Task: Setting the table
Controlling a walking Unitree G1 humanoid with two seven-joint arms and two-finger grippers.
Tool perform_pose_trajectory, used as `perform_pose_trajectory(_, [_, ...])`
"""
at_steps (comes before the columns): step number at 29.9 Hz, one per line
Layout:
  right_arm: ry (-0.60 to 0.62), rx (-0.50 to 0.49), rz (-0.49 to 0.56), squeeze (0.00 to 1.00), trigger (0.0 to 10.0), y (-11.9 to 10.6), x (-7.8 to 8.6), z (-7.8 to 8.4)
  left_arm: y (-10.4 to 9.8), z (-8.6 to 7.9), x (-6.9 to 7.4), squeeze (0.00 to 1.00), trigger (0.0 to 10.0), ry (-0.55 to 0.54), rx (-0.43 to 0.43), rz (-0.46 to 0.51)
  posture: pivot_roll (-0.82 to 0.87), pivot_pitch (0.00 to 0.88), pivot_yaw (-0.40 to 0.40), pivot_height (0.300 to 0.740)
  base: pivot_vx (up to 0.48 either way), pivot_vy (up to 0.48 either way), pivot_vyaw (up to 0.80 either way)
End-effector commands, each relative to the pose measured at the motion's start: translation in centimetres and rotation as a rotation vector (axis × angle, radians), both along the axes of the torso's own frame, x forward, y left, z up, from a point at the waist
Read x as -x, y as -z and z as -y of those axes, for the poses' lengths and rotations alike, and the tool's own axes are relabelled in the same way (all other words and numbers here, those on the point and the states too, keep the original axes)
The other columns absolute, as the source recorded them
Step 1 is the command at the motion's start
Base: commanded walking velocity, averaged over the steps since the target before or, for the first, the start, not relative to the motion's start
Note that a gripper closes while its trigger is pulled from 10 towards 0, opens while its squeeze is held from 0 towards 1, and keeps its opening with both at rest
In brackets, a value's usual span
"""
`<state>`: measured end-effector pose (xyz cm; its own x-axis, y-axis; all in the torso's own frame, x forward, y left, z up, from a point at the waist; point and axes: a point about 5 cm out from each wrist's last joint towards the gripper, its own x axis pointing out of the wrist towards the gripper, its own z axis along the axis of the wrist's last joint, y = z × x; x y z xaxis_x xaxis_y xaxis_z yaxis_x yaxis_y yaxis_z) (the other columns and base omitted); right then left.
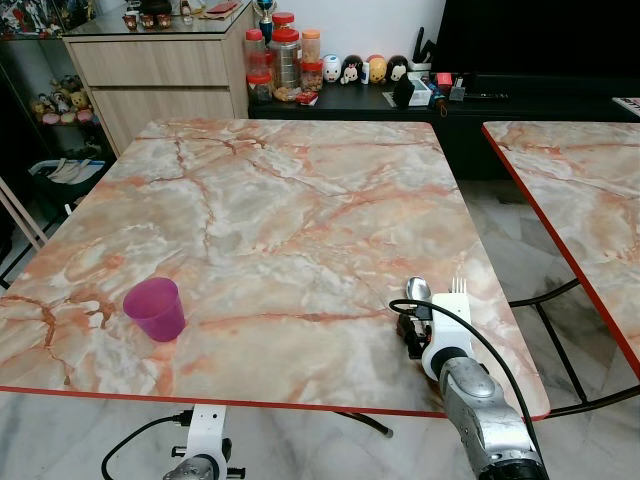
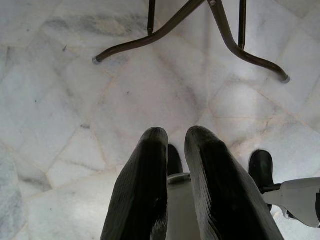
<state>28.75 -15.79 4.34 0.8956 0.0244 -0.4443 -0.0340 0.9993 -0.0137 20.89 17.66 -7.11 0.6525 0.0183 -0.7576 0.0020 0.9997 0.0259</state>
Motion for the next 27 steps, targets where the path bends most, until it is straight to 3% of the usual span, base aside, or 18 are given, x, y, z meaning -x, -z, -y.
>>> perform_pose_trajectory(1, [-0.001, 0.002, -0.051, 0.0, 0.0, 0.74, 0.55, -0.02, -0.01, -0.21, -0.05, 0.0, 10.0, -0.009, 0.007, -0.013, -0.09, 0.0, -0.009, 0.74, 0.0, 0.0, 0.0])
perform_pose_trajectory(27, [-0.021, 0.004, -0.045, 0.0, 0.0, 0.46, 0.23, -0.33, 0.05, 0.05, -0.01, 0.0, 10.0, 0.002, 0.026, -0.02, -0.09, 0.0, -0.01, 0.74, 0.0, 0.0, 0.0])
